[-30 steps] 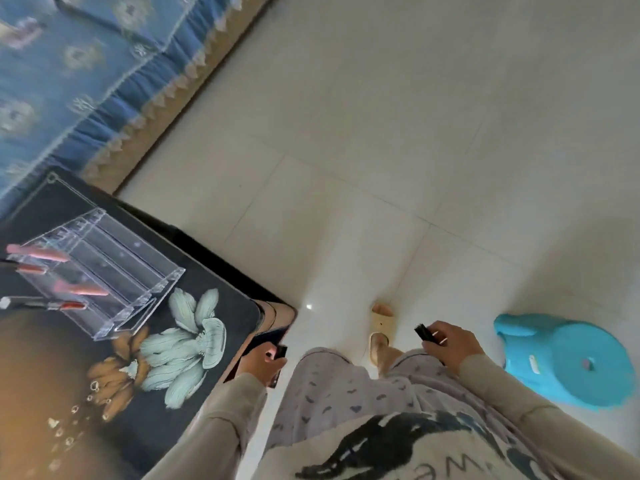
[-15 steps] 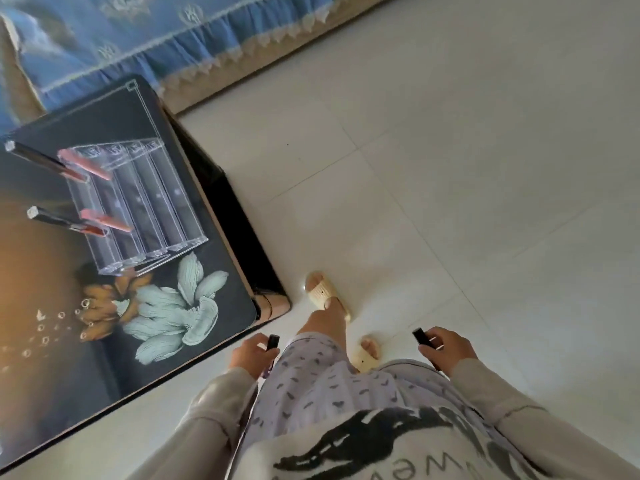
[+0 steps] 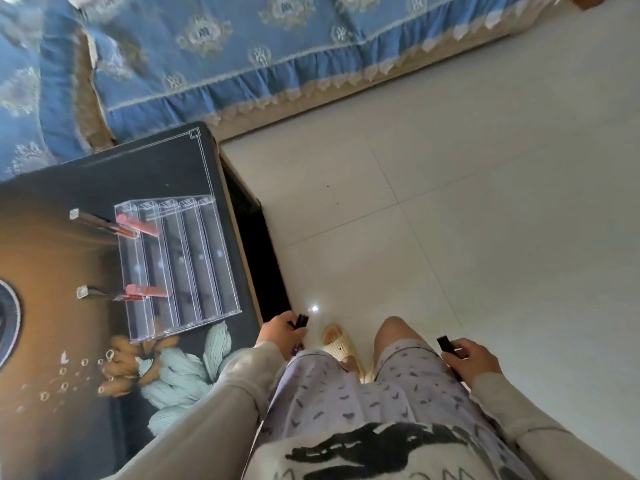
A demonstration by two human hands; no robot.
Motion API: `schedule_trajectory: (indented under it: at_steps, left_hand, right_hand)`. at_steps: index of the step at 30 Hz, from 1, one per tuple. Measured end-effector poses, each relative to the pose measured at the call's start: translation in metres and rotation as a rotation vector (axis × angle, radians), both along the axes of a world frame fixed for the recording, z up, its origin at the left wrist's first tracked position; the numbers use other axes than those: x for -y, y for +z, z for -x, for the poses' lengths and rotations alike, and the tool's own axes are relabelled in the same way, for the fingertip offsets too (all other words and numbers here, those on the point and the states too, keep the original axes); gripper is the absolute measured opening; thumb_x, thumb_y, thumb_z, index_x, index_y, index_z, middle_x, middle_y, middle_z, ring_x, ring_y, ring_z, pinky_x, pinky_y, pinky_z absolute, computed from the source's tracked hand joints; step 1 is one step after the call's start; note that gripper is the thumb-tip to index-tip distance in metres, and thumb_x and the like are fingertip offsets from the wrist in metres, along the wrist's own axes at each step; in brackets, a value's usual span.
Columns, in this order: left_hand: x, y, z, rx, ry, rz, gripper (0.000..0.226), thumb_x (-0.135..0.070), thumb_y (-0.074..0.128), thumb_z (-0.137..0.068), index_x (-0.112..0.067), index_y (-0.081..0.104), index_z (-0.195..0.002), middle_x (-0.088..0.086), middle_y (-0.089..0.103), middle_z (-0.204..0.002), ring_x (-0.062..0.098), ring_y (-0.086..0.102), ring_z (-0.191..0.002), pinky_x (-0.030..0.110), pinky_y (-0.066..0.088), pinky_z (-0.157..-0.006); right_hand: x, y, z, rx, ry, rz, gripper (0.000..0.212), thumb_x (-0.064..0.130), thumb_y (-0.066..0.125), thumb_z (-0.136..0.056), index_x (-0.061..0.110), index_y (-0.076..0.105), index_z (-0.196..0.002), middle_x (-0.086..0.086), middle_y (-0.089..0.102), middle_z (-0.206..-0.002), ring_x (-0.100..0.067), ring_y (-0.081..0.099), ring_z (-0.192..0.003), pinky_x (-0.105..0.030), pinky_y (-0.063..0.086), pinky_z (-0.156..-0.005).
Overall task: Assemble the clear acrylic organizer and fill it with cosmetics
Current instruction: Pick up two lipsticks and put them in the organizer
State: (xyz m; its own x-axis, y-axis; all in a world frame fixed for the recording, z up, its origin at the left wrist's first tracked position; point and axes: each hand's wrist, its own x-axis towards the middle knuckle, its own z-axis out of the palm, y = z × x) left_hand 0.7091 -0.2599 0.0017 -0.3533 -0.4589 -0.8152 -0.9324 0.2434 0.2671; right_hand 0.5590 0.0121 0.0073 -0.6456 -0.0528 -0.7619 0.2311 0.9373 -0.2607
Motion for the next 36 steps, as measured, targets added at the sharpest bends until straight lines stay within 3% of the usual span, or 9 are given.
schedule_trajectory:
  at_steps: [4,6,8,12,23,26,30,33,36]
  left_hand:
    - [0.026,-0.001,0.019,-0.009,0.084,0.008,0.024,-0.025,0.057,-0.087,-0.01,0.059,-0.105,0.01,0.07,-0.095,0.026,0.064,-0.097,0.018,0.039,-0.07]
    - [0.036,-0.003,0.023,-0.021,0.16,0.007,0.018,-0.024,0.055,-0.087,-0.013,0.058,-0.101,0.005,0.067,-0.077,0.026,0.066,-0.094,0.013,0.039,-0.062]
    - [0.043,-0.004,0.025,-0.011,0.246,0.005,0.013,-0.023,0.055,-0.087,-0.015,0.056,-0.097,0.005,0.067,-0.077,0.026,0.066,-0.094,0.012,0.036,-0.056]
    - [0.044,-0.003,0.024,0.071,0.45,-0.012,0.03,-0.026,0.058,-0.087,-0.01,0.057,-0.113,0.01,0.069,-0.11,0.025,0.063,-0.102,0.019,0.04,-0.075]
    - [-0.007,-0.007,0.06,0.135,1.027,-0.099,0.035,-0.022,0.058,-0.088,-0.01,0.056,-0.121,0.011,0.063,-0.122,0.025,0.057,-0.113,0.024,0.042,-0.09]
    - [-0.012,-0.009,0.068,0.115,1.208,-0.081,0.027,-0.018,0.059,-0.087,-0.006,0.061,-0.111,0.019,0.066,-0.115,0.031,0.06,-0.109,0.029,0.044,-0.091]
    - [-0.004,-0.014,0.064,0.102,1.303,-0.091,0.007,-0.015,0.061,-0.084,-0.012,0.056,-0.088,0.022,0.068,-0.108,0.034,0.062,-0.102,0.028,0.044,-0.078]
    - [0.014,-0.016,0.054,0.074,1.317,-0.086,0.021,-0.017,0.06,-0.087,-0.01,0.059,-0.106,0.018,0.066,-0.114,0.03,0.061,-0.106,0.027,0.044,-0.086]
    - [0.035,-0.009,0.036,0.088,1.307,-0.044,0.034,-0.023,0.06,-0.087,-0.012,0.057,-0.12,0.012,0.065,-0.115,0.024,0.06,-0.099,0.022,0.041,-0.08]
  right_hand:
    - [0.041,-0.002,0.044,0.009,0.117,-0.01,0.026,0.008,0.063,-0.083,-0.001,0.063,-0.108,-0.021,0.068,-0.11,-0.035,0.063,-0.101,-0.034,0.045,-0.087]
    - [0.063,-0.004,0.067,0.019,0.185,-0.001,0.027,0.007,0.062,-0.083,-0.002,0.063,-0.108,-0.022,0.068,-0.11,-0.036,0.063,-0.101,-0.039,0.047,-0.088]
    - [0.088,-0.007,0.091,0.036,0.274,0.003,0.028,0.008,0.061,-0.084,-0.001,0.062,-0.11,-0.021,0.067,-0.112,-0.036,0.062,-0.102,-0.037,0.047,-0.087]
    - [0.143,-0.008,0.142,0.045,0.487,0.003,0.028,0.011,0.061,-0.084,0.002,0.062,-0.111,-0.018,0.067,-0.111,-0.031,0.061,-0.102,-0.027,0.043,-0.079]
    - [0.3,-0.009,0.234,0.032,1.042,0.007,0.027,0.012,0.064,-0.083,0.005,0.063,-0.109,-0.015,0.069,-0.108,-0.027,0.063,-0.1,-0.02,0.036,-0.071]
    - [0.336,-0.009,0.235,0.019,1.131,0.026,0.029,0.011,0.064,-0.083,0.004,0.062,-0.111,-0.016,0.069,-0.11,-0.028,0.062,-0.102,-0.021,0.039,-0.073]
    - [0.373,-0.011,0.224,0.024,1.239,0.002,0.03,0.01,0.063,-0.084,0.004,0.062,-0.114,-0.015,0.067,-0.113,-0.027,0.061,-0.104,-0.024,0.044,-0.082]
    - [0.398,-0.015,0.211,0.035,1.302,-0.018,0.031,0.01,0.063,-0.085,0.002,0.061,-0.114,-0.015,0.067,-0.114,-0.027,0.061,-0.105,-0.026,0.045,-0.083]
    - [0.417,-0.018,0.197,0.029,1.321,-0.048,0.029,0.009,0.063,-0.084,0.0,0.062,-0.112,-0.017,0.067,-0.113,-0.028,0.061,-0.104,-0.024,0.042,-0.078]
